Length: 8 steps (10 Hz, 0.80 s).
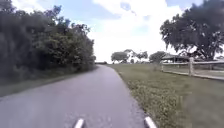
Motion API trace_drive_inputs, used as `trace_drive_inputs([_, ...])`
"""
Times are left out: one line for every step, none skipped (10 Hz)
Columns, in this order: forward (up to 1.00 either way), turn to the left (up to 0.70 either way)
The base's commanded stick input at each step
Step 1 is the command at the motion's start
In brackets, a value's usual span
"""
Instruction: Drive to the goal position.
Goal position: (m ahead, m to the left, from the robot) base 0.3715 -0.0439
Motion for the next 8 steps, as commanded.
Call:
trace_drive_inputs([0.70, 0.00])
trace_drive_inputs([0.70, 0.00])
trace_drive_inputs([0.70, 0.00])
trace_drive_inputs([0.70, 0.00])
trace_drive_inputs([0.70, 0.00])
trace_drive_inputs([0.70, 0.00])
trace_drive_inputs([0.70, 0.00])
trace_drive_inputs([0.70, 0.00])
